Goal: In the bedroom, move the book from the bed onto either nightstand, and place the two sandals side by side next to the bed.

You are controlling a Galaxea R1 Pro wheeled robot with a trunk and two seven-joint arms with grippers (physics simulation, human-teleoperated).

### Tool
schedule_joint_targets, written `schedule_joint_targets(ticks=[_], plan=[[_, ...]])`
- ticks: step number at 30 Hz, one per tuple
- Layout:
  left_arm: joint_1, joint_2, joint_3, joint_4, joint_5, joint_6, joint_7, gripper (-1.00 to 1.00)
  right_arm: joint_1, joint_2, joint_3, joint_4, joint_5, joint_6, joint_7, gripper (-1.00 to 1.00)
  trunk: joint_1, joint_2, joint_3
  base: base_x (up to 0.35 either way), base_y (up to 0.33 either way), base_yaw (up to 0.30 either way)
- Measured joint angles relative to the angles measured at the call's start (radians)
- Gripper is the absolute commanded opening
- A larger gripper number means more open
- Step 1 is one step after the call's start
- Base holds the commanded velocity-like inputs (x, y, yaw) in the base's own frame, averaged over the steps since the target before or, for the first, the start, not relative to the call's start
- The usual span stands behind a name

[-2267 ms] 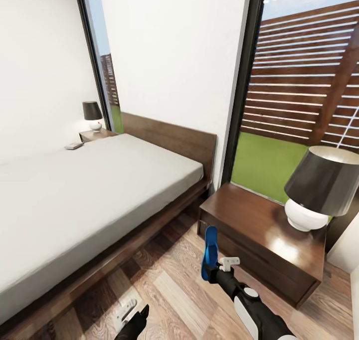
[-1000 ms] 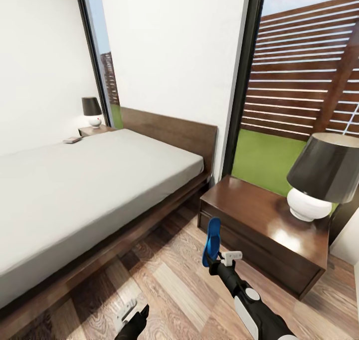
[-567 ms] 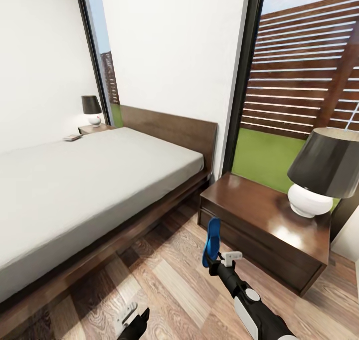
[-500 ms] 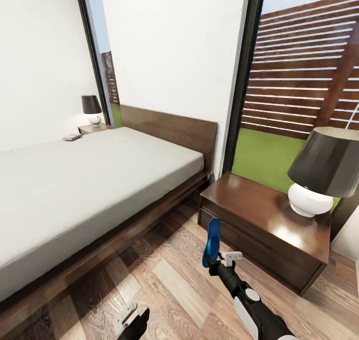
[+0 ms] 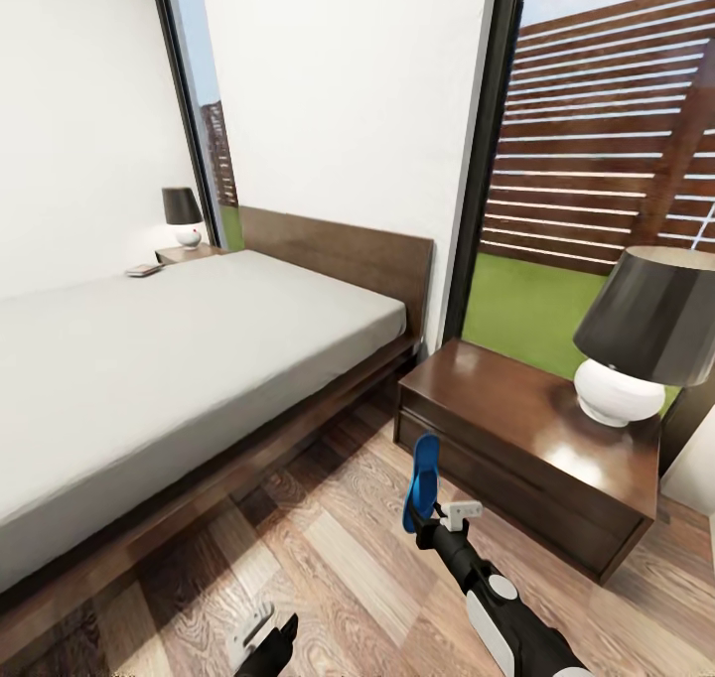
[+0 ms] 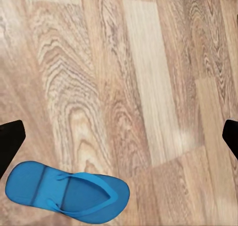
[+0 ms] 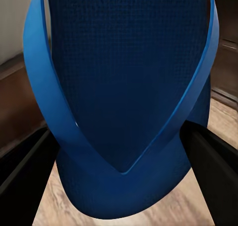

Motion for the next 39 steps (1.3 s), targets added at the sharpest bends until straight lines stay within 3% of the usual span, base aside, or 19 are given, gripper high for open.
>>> schedule_joint_targets(ticks=[6, 10, 14, 17, 18, 20, 21, 24, 29, 37, 39], plan=[[0.0, -0.002, 0.0, -0.009, 0.0, 0.0, 0.001, 1.0, 0.0, 0.0, 0.0, 0.0, 0.0, 0.0, 0.0, -1.0, 0.023, -0.042, -0.019, 0.0, 0.0, 0.0], [-0.002, -0.004, 0.002, -0.046, 0.002, 0.0, 0.002, 1.0, 0.0, 0.002, 0.0, 0.0, 0.0, 0.0, 0.0, -1.0, 0.023, -0.042, -0.019, 0.0, 0.0, 0.0], [-0.003, 0.003, 0.021, -0.113, 0.06, 0.007, 0.025, 1.0, 0.0, 0.004, 0.0, 0.0, 0.0, 0.0, 0.0, -1.0, 0.023, -0.042, -0.019, 0.0, 0.0, 0.0], [-0.003, 0.003, 0.021, -0.114, 0.061, 0.007, 0.025, 1.0, 0.0, 0.004, 0.0, 0.0, 0.0, 0.0, 0.0, -1.0, 0.023, -0.042, -0.019, 0.0, 0.0, 0.0], [-0.003, 0.012, 0.032, -0.118, 0.082, 0.008, 0.044, 1.0, 0.0, 0.004, 0.0, 0.0, 0.0, 0.0, 0.0, -1.0, 0.023, -0.042, -0.019, 0.0, 0.0, 0.0], [-0.003, 0.043, 0.093, -0.141, 0.163, 0.004, 0.23, 1.0, 0.0, 0.005, 0.0, 0.0, 0.0, 0.0, 0.0, -1.0, 0.023, -0.042, -0.019, 0.0, 0.0, 0.0], [-0.003, 0.049, 0.111, -0.158, 0.189, -0.001, 0.295, 1.0, 0.0, 0.005, 0.0, 0.0, 0.0, 0.0, 0.0, -1.0, 0.023, -0.042, -0.019, 0.0, 0.0, 0.0], [-0.003, 0.039, 0.132, -0.209, 0.225, -0.012, 0.402, 1.0, 0.0, 0.005, 0.0, 0.0, -0.001, 0.0, 0.0, -1.0, 0.023, -0.042, -0.019, 0.0, 0.0, 0.0], [-0.003, -0.004, 0.133, -0.227, 0.237, -0.017, 0.445, 1.0, 0.0, 0.004, -0.001, 0.0, -0.003, 0.0, 0.001, -1.0, 0.023, -0.042, -0.019, 0.0, 0.0, 0.0], [-0.003, -0.004, 0.101, -0.213, 0.241, -0.018, 0.453, 1.0, 0.0, 0.003, -0.002, 0.0, -0.004, 0.0, 0.0, -1.0, 0.023, -0.042, -0.019, 0.0, 0.0, 0.0], [-0.003, -0.004, 0.077, -0.157, 0.242, -0.02, 0.45, 1.0, 0.0, 0.003, -0.002, 0.0, -0.005, 0.0, 0.0, -1.0, 0.023, -0.042, -0.019, 0.0, 0.0, 0.0]])
